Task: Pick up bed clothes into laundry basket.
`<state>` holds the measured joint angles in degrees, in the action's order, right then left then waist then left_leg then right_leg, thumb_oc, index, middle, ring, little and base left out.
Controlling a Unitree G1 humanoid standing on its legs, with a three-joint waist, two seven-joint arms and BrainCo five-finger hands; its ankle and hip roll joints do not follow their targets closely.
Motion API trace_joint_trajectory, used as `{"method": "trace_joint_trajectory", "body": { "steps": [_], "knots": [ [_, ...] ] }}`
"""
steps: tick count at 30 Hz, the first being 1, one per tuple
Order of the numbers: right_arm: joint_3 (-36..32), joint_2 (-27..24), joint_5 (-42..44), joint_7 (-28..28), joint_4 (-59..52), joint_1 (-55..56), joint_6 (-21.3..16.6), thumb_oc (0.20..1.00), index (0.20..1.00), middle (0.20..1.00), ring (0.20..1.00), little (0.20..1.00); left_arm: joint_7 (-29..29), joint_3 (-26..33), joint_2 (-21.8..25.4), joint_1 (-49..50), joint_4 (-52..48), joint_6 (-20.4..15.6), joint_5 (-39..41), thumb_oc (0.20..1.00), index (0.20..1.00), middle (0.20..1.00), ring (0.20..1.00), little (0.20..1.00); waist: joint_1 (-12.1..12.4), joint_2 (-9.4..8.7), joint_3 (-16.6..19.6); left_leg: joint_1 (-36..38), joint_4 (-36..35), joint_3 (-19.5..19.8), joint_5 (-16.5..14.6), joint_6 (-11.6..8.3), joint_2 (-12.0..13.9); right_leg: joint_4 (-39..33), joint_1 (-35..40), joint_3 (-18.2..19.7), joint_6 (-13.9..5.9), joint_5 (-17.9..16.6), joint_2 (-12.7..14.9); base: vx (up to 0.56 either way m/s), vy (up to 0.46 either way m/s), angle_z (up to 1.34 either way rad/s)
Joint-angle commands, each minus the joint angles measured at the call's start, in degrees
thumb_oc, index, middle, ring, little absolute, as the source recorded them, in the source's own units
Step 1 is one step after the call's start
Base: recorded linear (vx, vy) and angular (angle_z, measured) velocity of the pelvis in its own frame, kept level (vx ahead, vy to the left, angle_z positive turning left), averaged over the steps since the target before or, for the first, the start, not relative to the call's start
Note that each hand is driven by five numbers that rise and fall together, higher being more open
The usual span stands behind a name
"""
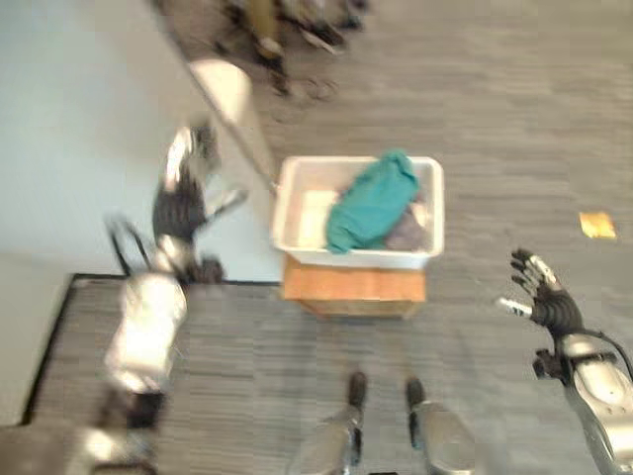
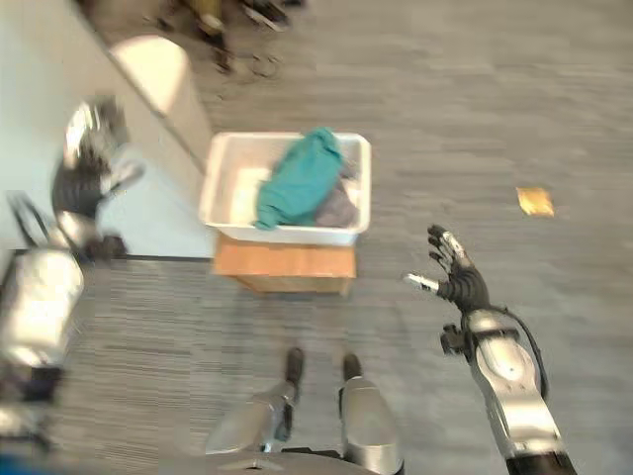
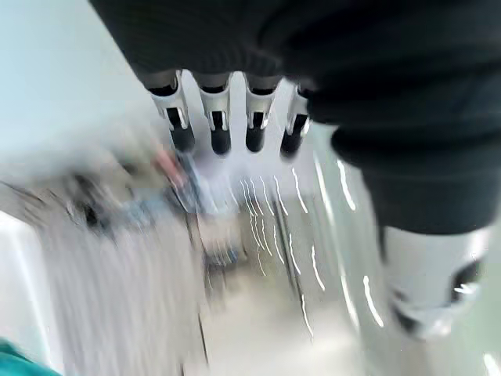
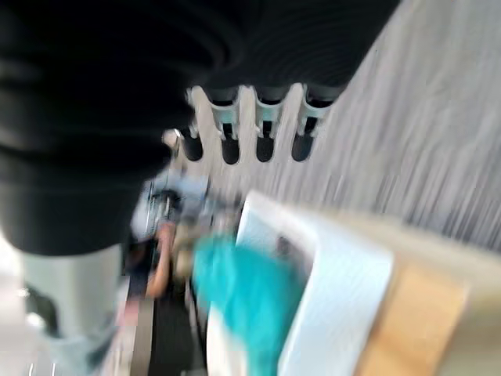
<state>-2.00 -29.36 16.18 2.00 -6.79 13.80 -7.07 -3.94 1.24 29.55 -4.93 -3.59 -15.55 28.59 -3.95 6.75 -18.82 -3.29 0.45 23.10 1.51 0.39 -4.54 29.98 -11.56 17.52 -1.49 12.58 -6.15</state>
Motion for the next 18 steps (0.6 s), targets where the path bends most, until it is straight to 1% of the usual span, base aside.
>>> {"method": "trace_joint_trajectory", "body": {
  "steps": [1,2,3,4,5,6,7,8,9,10,11,12,13,14,15,16,17,18],
  "knots": [
    [-2.5,1.8,-1.2,0.2,1.1,-1.9,-2.8,1.0,1.0,1.0,1.0,1.0,1.6,3.6,-0.4,0.1,4.2,-2.4,4.9,1.0,1.0,1.0,1.0,1.0,1.9,-4.85,5.2,1.2,-0.4,1.7,2.0,-1.86,-2.8,-15.7,2.7,7.9,-4.07,-7.7,0.8,0.05,-0.33,2.42],
    [-2.7,2.5,-0.7,0.5,1.0,-1.4,-2.5,1.0,1.0,1.0,1.0,1.0,3.1,5.9,-2.5,4.5,1.7,-1.4,5.8,1.0,1.0,1.0,1.0,1.0,4.1,-5.21,5.8,0.6,0.4,4.0,2.2,-2.28,-3.2,-18.0,5.0,6.3,-3.54,-6.7,2.1,-0.09,-0.276,1.88],
    [-2.4,2.6,-0.2,1.2,0.9,-1.0,-2.3,1.0,1.0,1.0,1.0,1.0,4.1,6.7,-4.6,8.7,0.6,-0.8,6.1,1.0,1.0,1.0,1.0,1.0,4.3,-5.47,6.3,-0.2,0.5,5.6,2.9,-2.79,-3.4,-20.4,6.3,4.1,-3.33,-7.4,3.5,-0.08,-0.305,2.85],
    [-2.2,2.5,0.4,1.5,1.2,-1.0,-2.5,1.0,1.0,1.0,1.0,1.0,4.8,8.0,-6.9,12.2,-0.5,-0.5,7.9,1.0,1.0,1.0,1.0,1.0,5.3,-5.85,7.0,-1.1,0.3,6.7,3.6,-3.46,-3.0,-22.8,7.6,2.3,-2.9,-8.1,4.0,-0.06,-0.314,3.08],
    [-2.8,2.7,1.4,1.4,1.7,-1.2,-2.7,1.0,1.0,1.0,1.0,1.0,5.4,9.2,-9.0,15.0,-1.2,-0.5,8.5,1.0,1.0,1.0,1.0,1.0,7.2,-6.43,6.9,-1.9,1.0,7.5,4.0,-3.77,-2.9,-24.3,9.1,0.5,-2.3,-8.1,4.5,-0.07,-0.31,3.38],
    [-3.0,2.8,2.4,1.3,2.2,-1.5,-3.1,1.0,1.0,1.0,1.0,1.0,6.0,9.5,-10.6,16.4,-1.8,0.0,9.8,1.0,1.0,1.0,1.0,1.0,7.7,-6.73,6.9,-3.2,2.1,8.6,4.4,-4.27,-3.0,-25.6,10.0,-2.0,-2.08,-8.4,5.0,-0.12,-0.232,1.67],
    [-2.7,2.5,3.4,1.2,2.8,-2.3,-3.4,1.0,1.0,1.0,1.0,1.0,5.5,9.5,-12.2,16.9,-1.2,-0.2,11.0,1.0,1.0,1.0,1.0,1.0,9.1,-7.34,6.2,-5.1,4.3,7.1,4.2,-4.27,-3.0,-25.2,10.2,-4.8,-1.83,-8.2,6.1,-0.22,-0.144,1.84],
    [-3.1,2.4,4.0,0.7,2.8,-3.3,-3.8,1.0,1.0,1.0,1.0,1.0,4.9,9.5,-13.7,16.1,-0.4,0.1,12.2,1.0,1.0,1.0,1.0,1.0,8.9,-7.81,5.6,-7.5,7.4,-0.3,3.3,-3.49,-1.7,-24.9,9.8,-9.2,-2.09,-8.1,7.6,-0.26,-0.095,1.97],
    [-3.1,2.6,4.0,0.0,2.6,-3.7,-3.7,1.0,1.0,1.0,1.0,1.0,4.3,9.6,-14.2,15.8,0.7,0.3,12.3,1.0,1.0,1.0,1.0,1.0,8.3,-8.81,5.8,-7.6,9.4,-9.4,1.2,-2.35,0.7,-25.2,10.1,-13.2,-2.46,-8.5,9.0,-0.28,-0.066,2.44],
    [-2.6,3.4,4.6,-0.9,2.6,-3.9,-3.6,1.0,1.0,1.0,1.0,1.0,3.5,8.8,-14.2,15.8,1.3,0.3,11.5,1.0,1.0,1.0,1.0,1.0,8.0,-9.55,6.0,-7.4,10.9,-16.4,-0.6,-2.33,2.9,-26.0,10.5,-17.2,-2.83,-8.7,10.2,-0.26,-0.05,2.18],
    [-2.0,4.4,6.5,-1.3,3.1,-4.8,-4.3,1.0,1.0,1.0,1.0,1.0,2.3,7.5,-14.3,15.1,1.3,0.1,10.6,1.0,1.0,1.0,1.0,1.0,7.5,-10.08,6.4,-6.3,13.3,-24.8,-1.4,-1.87,6.2,-26.4,10.7,-22.6,-2.78,-9.6,11.6,-0.23,-0.002,1.81],
    [-2.2,5.2,6.7,-2.4,3.3,-4.1,-4.0,1.0,1.0,1.0,1.0,1.0,2.7,7.3,-14.5,15.9,1.3,0.7,11.6,1.0,1.0,1.0,1.0,1.0,7.0,-10.17,6.9,-5.3,12.6,-26.2,-3.4,-2.2,6.6,-27.3,11.4,-24.9,-2.95,-9.4,12.2,-0.15,0.011,2.08],
    [-2.2,5.2,6.7,-2.5,3.3,-4.0,-3.9,1.0,1.0,1.0,1.0,1.0,2.7,7.3,-14.4,15.9,1.3,0.7,11.6,1.0,1.0,1.0,1.0,1.0,6.9,-10.21,7.0,-5.4,12.4,-26.1,-3.1,-2.19,6.6,-27.5,11.3,-25.0,-2.95,-9.6,12.2,-0.12,0.037,2.53],
    [-2.2,6.3,8.7,-1.8,3.2,-4.0,-4.7,1.0,1.0,1.0,1.0,1.0,2.5,6.6,-14.1,15.2,1.2,0.6,12.5,1.0,1.0,1.0,1.0,1.0,6.0,-10.35,7.7,-4.0,12.3,-32.5,-3.0,-2.43,9.3,-27.9,11.8,-29.6,-3.11,-10.0,13.3,-0.13,0.077,2.61],
    [-2.9,7.3,9.2,-3.1,3.4,-3.2,-5.0,1.0,1.0,1.0,1.0,1.0,1.5,5.5,-13.4,14.6,2.8,1.5,10.4,1.0,1.0,1.0,1.0,1.0,4.2,-10.41,8.9,-1.3,12.4,-41.5,-3.0,-3.85,13.4,-27.6,12.4,-36.1,-3.34,-10.3,15.4,-0.12,0.075,1.69],
    [-2.9,7.4,9.2,-3.1,3.3,-3.1,-5.0,1.0,1.0,1.0,1.0,1.0,1.5,5.5,-13.4,14.6,2.8,1.5,10.4,1.0,1.0,1.0,1.0,1.0,4.0,-10.4,8.9,-1.3,12.4,-41.2,-3.0,-3.88,13.4,-27.7,12.6,-36.4,-3.34,-10.2,15.3,-0.08,0.219,2.97],
    [-3.3,9.1,9.8,-3.7,3.9,-2.3,-4.7,1.0,1.0,1.0,1.0,1.0,0.3,4.0,-13.8,13.6,2.7,1.5,9.3,1.0,1.0,1.0,1.0,1.0,3.7,-8.83,10.2,1.3,5.8,-43.7,-3.7,-4.21,11.3,-26.5,13.5,-42.7,-4.58,-10.5,17.0,0.0,0.215,2.76],
    [-2.5,10.0,10.7,-3.2,4.1,-2.4,-4.6,1.0,1.0,1.0,1.0,1.0,-0.3,3.2,-14.1,13.5,2.8,1.6,8.6,1.0,1.0,1.0,1.0,1.0,3.5,-8.13,10.5,1.8,3.2,-41.5,-3.3,-3.67,9.7,-25.0,13.5,-43.6,-4.8,-10.6,17.6,0.03,0.3,2.96]
  ]
}}
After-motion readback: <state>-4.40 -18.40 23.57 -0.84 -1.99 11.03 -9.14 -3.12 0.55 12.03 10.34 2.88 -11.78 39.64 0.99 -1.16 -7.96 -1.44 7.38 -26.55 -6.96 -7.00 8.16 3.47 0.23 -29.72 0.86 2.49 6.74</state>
